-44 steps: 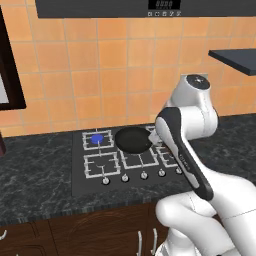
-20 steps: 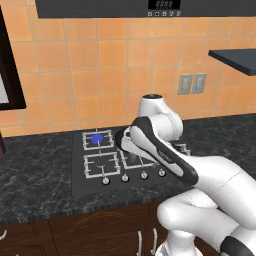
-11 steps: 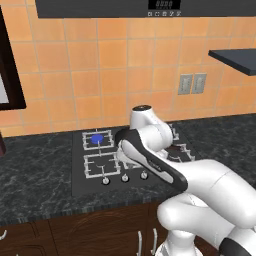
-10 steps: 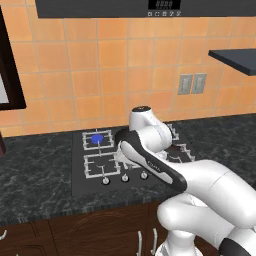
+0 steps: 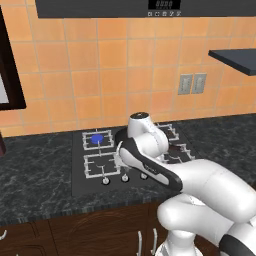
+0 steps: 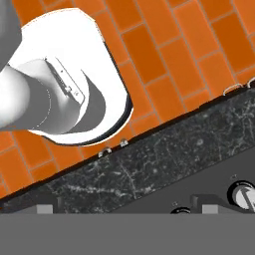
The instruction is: Turn off the rear left burner of the stove.
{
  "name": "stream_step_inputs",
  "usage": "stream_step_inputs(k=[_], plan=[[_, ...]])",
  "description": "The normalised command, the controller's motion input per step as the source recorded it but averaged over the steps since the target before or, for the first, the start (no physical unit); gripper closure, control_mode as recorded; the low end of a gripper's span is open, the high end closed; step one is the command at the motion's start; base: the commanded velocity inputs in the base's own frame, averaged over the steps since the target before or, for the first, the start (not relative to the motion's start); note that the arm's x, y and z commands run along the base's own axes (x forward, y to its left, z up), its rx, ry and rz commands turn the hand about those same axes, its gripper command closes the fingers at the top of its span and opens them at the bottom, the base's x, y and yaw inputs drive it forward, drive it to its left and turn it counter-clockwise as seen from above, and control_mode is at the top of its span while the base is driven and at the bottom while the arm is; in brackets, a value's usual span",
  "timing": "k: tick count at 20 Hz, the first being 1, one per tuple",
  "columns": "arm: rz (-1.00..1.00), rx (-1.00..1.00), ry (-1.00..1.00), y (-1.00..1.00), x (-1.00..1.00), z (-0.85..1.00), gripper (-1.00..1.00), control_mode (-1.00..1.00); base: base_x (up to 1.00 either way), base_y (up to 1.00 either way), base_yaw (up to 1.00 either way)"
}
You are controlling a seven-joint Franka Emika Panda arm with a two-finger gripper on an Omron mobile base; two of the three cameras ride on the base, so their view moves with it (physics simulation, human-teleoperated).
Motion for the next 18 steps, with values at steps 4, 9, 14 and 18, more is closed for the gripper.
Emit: stream_step_inputs(k=[4, 9, 14, 18], plan=[[0.06, 0.0, 0.0, 0.07, 0.15, -0.21, -1.0, -1.0, 0.0, 0.0, 0.0], [0.04, 0.0, 0.0, 0.12, 0.1, -0.22, -1.0, -1.0, 0.0, 0.0, 0.0], [0.01, 0.0, 0.0, 0.04, 0.13, -0.16, -1.0, -1.0, 0.0, 0.0, 0.0], [0.01, 0.0, 0.0, 0.0, 0.16, -0.13, -1.0, -1.0, 0.0, 0.0, 0.0]])
